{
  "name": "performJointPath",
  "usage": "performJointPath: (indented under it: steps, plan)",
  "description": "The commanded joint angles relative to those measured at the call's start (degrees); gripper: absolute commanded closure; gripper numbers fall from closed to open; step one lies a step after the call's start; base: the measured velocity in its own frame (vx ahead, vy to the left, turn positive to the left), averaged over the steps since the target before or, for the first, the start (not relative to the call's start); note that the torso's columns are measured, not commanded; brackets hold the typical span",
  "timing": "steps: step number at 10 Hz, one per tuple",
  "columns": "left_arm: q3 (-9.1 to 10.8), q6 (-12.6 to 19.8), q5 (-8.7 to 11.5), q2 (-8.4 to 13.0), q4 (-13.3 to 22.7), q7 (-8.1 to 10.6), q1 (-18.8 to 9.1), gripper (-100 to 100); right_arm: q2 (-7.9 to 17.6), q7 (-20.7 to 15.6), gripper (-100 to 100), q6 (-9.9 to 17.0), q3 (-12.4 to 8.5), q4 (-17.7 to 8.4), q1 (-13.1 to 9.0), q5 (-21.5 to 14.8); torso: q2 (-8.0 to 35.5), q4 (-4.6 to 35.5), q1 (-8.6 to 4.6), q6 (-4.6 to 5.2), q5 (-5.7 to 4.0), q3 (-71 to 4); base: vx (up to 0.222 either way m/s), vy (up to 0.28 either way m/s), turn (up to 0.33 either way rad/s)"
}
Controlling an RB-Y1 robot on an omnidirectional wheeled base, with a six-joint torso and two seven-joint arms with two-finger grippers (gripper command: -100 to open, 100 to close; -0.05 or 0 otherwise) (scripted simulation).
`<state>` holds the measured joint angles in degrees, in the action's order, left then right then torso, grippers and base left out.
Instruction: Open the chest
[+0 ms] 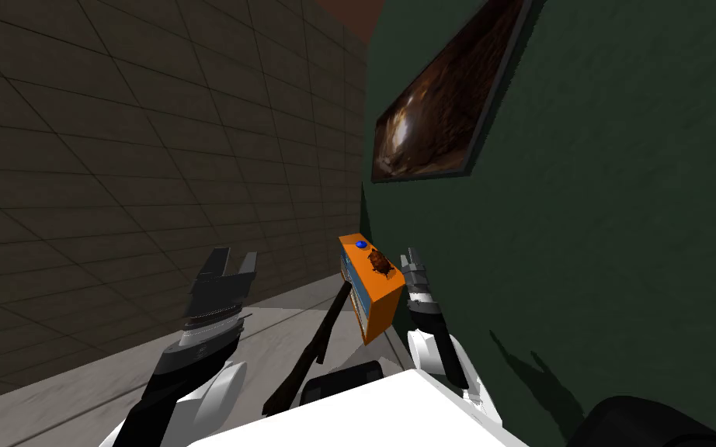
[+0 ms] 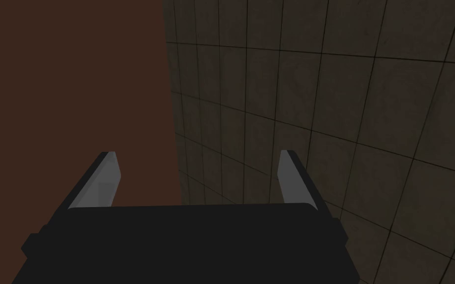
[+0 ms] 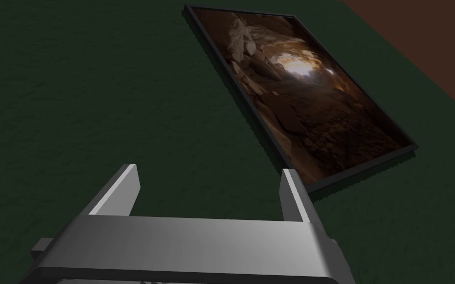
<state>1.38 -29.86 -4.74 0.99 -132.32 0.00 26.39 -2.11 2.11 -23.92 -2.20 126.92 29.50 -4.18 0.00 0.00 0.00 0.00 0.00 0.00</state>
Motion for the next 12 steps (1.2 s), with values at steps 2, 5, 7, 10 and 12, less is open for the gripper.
performJointPath:
  steps: [2,5,7,10,12]
  plan:
    - [0.0,0.0,0.0,0.0,0.0,0.0,0.0,0,0.0,0.0,0,0.0,0.0,0.0,0.0,0.0,6.0,6.0,0.0,0.0,0.0,-12.0,0.0,0.0,0.0]
    - [0.0,0.0,0.0,0.0,0.0,0.0,0.0,0,0.0,0.0,0,0.0,0.0,0.0,0.0,0.0,18.5,18.5,0.0,0.0,0.0,-36.9,0.0,0.0,0.0]
    - [0.0,0.0,0.0,0.0,0.0,0.0,0.0,0,0.0,0.0,0,0.0,0.0,0.0,0.0,0.0,26.9,26.9,0.0,0.0,0.0,-53.8,0.0,0.0,0.0]
    - [0.0,0.0,0.0,0.0,0.0,0.0,0.0,0,1.9,-0.7,-100,0.1,-0.1,-0.3,0.0,-1.2,39.6,39.6,0.0,0.0,0.0,-79.2,0.015,0.006,-0.017]
    - [0.0,0.0,0.0,0.0,0.0,0.0,0.0,0,4.7,-2.2,-100,0.3,-0.2,-1.1,-0.1,-4.0,41.9,42.0,0.09,0.0,0.03,-84.4,0.088,0.04,-0.084]
